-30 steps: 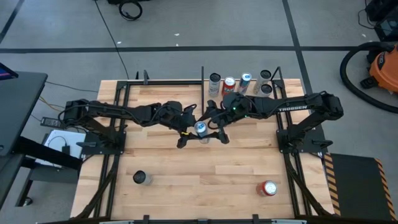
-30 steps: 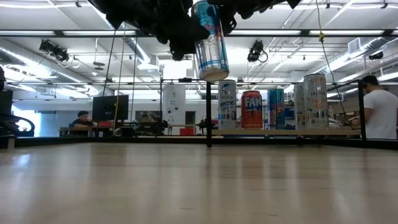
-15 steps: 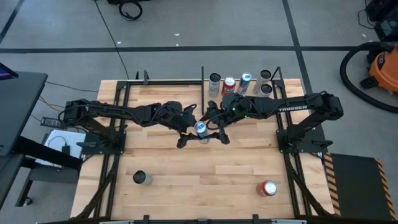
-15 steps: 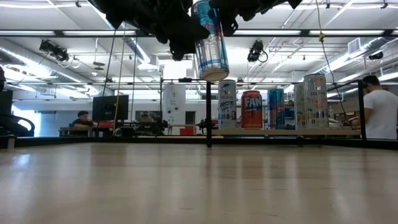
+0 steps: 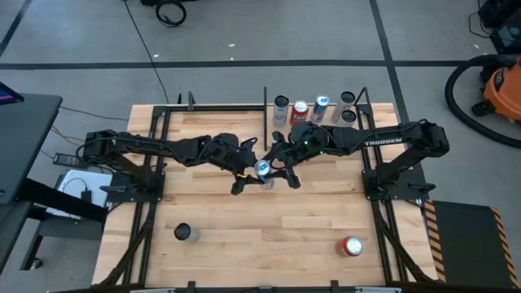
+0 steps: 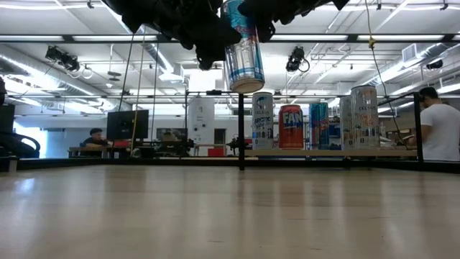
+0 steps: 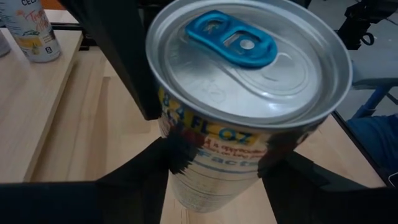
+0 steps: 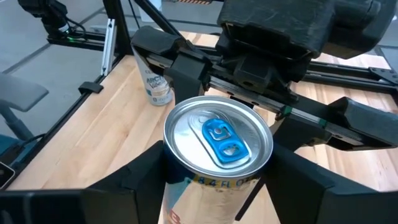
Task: Place canned beverage on shelf
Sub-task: Put the blue soda can on the shelf aligned with the other blue soda can
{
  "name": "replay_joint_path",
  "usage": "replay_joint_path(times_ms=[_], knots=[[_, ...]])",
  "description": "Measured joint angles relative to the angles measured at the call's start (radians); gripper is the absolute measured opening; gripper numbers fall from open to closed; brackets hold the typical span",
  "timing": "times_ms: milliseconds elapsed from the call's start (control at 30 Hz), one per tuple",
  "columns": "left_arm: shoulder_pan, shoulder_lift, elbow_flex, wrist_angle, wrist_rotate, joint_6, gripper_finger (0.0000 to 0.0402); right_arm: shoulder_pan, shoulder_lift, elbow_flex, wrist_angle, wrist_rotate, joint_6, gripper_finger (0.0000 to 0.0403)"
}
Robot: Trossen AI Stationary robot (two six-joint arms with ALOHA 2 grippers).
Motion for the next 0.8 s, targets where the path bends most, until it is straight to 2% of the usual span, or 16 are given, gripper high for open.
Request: replay_joint_path(times_ms=[633,800], knots=[[-0.004,0.008,0.001,0.005,0.003,0.078,0.0305,0.003,0.0,0.001,-0.028,0.001,0.005,0.0236],[-0.001,0.003,0.001,-0.026,0.002,0.068,0.0313,0.004,0.0,0.0,-0.043,0.039,0.013,0.0236]])
